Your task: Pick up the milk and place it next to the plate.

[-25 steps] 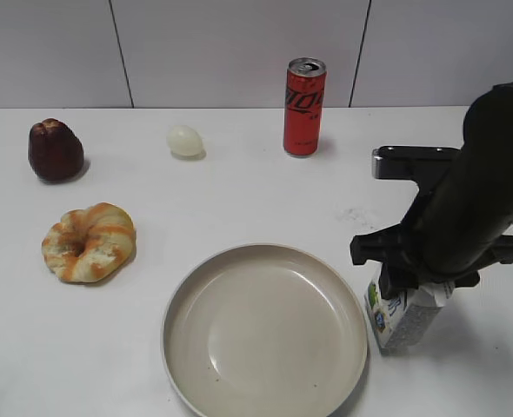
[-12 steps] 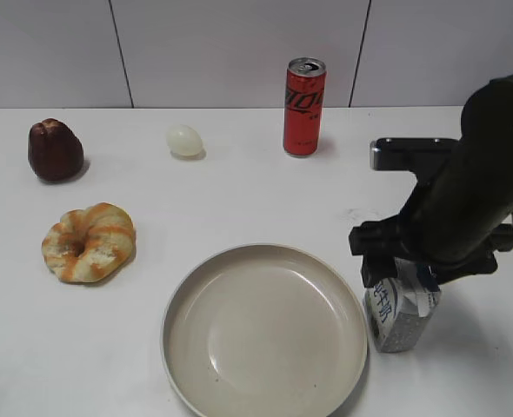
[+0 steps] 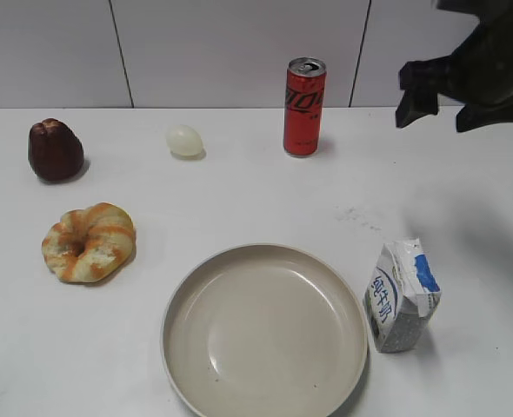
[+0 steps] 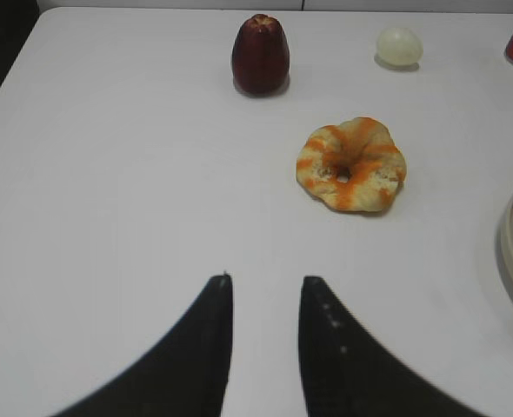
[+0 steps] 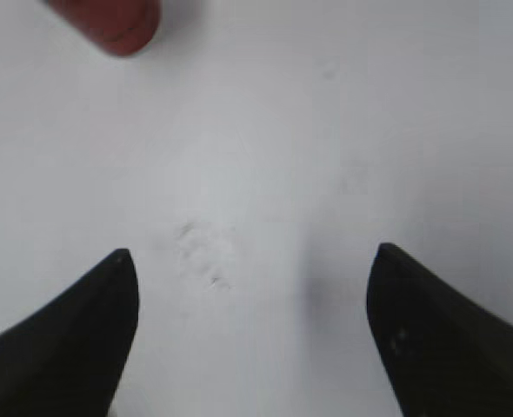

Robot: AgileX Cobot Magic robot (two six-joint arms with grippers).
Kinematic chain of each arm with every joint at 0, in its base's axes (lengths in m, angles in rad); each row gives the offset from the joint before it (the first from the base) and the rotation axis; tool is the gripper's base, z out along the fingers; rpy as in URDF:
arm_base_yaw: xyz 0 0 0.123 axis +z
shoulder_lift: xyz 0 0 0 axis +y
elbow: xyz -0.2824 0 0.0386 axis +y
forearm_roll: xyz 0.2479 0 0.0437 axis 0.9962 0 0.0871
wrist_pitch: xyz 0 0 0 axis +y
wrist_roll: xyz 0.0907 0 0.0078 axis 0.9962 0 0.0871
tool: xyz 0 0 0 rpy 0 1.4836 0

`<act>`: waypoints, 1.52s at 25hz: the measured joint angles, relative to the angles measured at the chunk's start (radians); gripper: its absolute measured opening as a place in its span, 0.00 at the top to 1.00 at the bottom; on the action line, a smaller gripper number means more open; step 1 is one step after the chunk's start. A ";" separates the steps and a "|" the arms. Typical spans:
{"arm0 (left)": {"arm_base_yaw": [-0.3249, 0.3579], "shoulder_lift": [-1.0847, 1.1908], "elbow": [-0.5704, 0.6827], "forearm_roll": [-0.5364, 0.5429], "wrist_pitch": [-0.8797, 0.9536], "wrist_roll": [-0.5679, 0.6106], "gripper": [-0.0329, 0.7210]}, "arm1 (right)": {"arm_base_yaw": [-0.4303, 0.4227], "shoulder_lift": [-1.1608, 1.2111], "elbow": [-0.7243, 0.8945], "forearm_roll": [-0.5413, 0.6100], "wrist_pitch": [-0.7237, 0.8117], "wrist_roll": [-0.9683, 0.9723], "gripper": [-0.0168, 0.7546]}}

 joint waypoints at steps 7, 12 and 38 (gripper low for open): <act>0.000 0.000 0.000 0.000 0.000 0.000 0.68 | -0.143 0.098 -0.234 -0.094 0.181 -0.094 0.20; 0.000 0.000 0.000 0.000 0.000 0.000 0.68 | -0.179 0.100 -0.298 -0.102 0.385 -0.139 0.21; 0.000 0.000 0.000 0.000 0.000 0.000 0.68 | -0.179 -0.905 0.723 -0.144 0.289 -0.189 0.21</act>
